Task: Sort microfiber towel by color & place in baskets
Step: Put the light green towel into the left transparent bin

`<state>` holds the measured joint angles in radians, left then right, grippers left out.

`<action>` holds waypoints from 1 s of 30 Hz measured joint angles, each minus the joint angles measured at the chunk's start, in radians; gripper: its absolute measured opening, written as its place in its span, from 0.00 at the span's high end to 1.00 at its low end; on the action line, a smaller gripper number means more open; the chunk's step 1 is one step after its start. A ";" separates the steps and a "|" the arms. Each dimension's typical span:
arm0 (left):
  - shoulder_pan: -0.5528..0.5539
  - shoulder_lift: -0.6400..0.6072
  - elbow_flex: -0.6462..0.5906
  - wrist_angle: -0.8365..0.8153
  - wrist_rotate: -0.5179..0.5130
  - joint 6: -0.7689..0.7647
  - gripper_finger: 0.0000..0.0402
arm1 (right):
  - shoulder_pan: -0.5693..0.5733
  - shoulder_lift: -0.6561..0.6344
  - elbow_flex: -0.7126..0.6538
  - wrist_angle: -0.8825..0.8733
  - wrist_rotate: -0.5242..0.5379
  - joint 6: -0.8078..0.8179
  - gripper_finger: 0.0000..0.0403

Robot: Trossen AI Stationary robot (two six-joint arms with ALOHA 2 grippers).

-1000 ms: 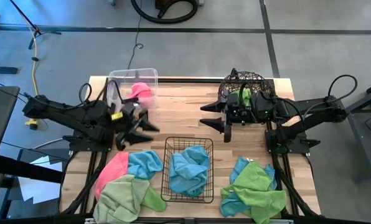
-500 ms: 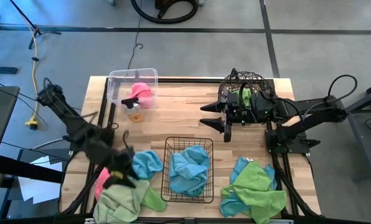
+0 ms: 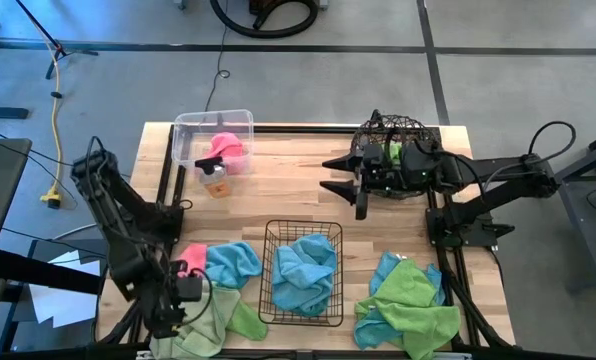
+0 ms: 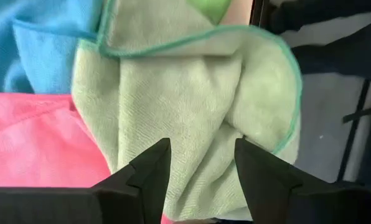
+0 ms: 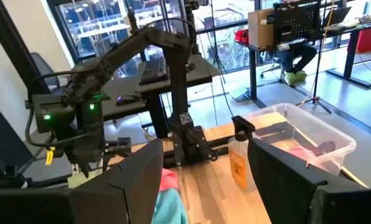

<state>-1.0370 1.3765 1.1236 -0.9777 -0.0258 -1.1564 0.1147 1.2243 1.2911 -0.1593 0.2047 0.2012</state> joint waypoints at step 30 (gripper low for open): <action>-0.007 0.236 0.000 -0.024 0.095 0.082 0.69 | 0.001 0.000 0.000 -0.167 -0.003 0.007 0.42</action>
<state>-1.0443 1.6123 1.1236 -1.0021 0.0693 -1.0749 0.1154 1.2247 1.2911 -0.3263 0.2020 0.2085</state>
